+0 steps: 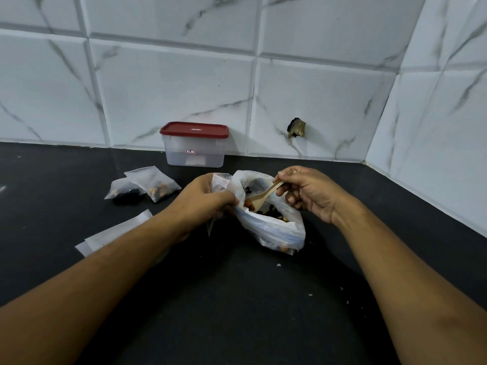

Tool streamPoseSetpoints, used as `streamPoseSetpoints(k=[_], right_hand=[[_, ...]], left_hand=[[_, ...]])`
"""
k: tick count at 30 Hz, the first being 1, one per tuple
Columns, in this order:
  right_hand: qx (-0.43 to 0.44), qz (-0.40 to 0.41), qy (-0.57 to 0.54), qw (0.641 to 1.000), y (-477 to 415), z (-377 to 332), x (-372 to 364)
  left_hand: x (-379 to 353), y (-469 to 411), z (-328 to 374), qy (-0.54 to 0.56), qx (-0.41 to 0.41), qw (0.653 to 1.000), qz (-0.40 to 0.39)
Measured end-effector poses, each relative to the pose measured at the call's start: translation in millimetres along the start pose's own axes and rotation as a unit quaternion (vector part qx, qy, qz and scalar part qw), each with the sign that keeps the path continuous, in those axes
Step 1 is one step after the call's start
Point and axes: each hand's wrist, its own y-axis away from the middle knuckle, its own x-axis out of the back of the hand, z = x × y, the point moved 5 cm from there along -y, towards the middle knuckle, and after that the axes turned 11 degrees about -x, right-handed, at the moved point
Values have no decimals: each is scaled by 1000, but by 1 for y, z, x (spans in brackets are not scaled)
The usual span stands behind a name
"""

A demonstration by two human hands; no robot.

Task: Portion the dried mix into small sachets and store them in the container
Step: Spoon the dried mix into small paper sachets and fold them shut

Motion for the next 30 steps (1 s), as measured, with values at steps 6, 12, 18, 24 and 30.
streamPoseSetpoints(k=[6, 12, 18, 24, 30], right_hand=[[22, 53, -5, 998, -2, 0, 10], [14, -3, 27, 1000, 0, 0, 5], [-15, -22, 32, 999, 0, 1, 4], [-37, -9, 23, 999, -5, 6, 2], [-58, 8, -4, 998, -9, 11, 4]], left_hand=[[1, -3, -3, 1, 2, 1000, 3], [1, -4, -5, 5, 6, 1000, 9], [0, -4, -6, 16, 8, 1000, 14], [-1, -4, -6, 21, 0, 1000, 7], [-1, -4, -3, 27, -3, 1000, -4]])
